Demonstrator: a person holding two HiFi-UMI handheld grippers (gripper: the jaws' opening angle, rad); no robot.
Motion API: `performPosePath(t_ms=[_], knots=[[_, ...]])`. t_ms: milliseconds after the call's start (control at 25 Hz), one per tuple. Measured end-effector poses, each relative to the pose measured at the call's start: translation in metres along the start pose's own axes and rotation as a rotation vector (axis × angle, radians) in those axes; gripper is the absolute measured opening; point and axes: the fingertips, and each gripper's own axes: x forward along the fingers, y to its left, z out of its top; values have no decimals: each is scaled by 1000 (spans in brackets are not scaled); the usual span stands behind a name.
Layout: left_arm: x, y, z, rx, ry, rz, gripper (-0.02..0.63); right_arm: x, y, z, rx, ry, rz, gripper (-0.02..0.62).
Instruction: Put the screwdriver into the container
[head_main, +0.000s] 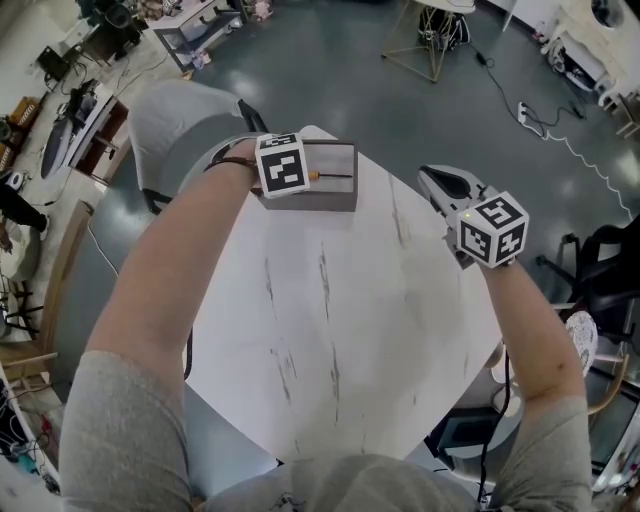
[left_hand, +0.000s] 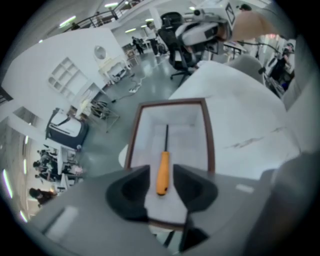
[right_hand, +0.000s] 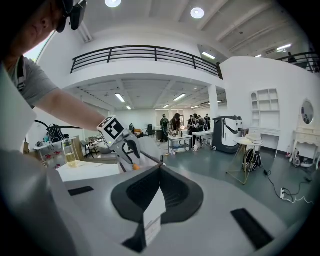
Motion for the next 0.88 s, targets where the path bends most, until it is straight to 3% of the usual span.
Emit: performPosePath(t_ms=[160, 440, 680, 880], knots=[[-30, 10, -3, -113, -51, 67, 118, -5, 3, 12, -3, 2, -15, 9], [-91, 10, 11, -274, -255, 132, 6, -10, 18, 26, 12, 11, -38, 9], [-160, 0, 24, -388, -401, 167, 3, -25, 43, 56, 55, 2, -20, 9], [-211, -26, 36, -522, -563, 145, 3, -49, 74, 78, 60, -1, -31, 9]])
